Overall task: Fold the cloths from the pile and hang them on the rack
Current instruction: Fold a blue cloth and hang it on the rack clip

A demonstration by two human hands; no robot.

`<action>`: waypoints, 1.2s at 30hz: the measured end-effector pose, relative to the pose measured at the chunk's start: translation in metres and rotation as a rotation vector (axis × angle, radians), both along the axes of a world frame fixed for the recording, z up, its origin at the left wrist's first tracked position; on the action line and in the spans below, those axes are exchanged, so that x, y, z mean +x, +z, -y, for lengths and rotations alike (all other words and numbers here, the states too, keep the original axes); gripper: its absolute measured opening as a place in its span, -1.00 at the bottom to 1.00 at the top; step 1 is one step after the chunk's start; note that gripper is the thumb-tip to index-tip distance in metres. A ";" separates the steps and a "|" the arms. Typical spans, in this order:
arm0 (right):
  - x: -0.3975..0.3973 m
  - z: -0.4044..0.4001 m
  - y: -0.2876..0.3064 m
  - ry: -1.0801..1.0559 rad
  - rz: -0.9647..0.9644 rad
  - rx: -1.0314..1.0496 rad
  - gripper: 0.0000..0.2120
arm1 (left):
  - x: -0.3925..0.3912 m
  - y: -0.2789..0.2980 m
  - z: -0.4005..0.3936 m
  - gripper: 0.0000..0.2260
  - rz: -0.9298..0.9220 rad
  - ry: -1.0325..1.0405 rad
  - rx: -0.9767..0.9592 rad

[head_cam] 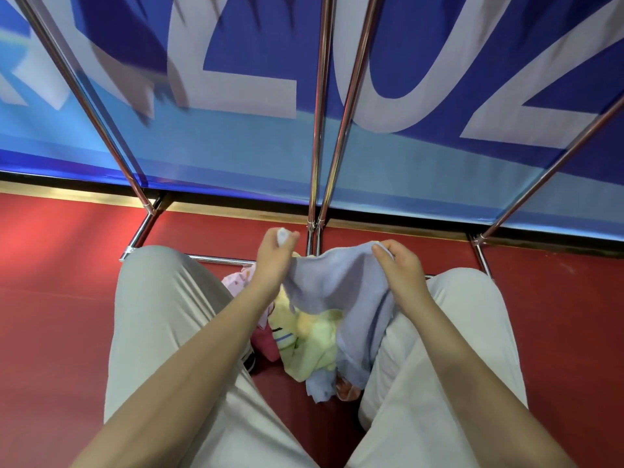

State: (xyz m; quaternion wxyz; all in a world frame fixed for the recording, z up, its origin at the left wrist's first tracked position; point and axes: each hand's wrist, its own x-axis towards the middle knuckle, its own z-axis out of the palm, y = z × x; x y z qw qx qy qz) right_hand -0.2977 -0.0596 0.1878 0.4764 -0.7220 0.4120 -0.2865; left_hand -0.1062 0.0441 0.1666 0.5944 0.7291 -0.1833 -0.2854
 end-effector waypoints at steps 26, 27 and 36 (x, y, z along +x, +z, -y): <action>-0.004 0.000 -0.018 0.080 -0.152 -0.125 -0.92 | -0.058 -0.007 0.012 -0.85 0.050 -0.362 -0.071; -0.004 0.000 -0.019 0.106 -0.176 -0.124 -0.91 | -0.055 -0.006 0.012 -0.84 0.052 -0.315 -0.065; -0.007 -0.006 -0.031 0.282 -0.239 -0.027 -0.76 | -0.006 0.007 -0.002 -0.83 -0.032 0.089 -0.090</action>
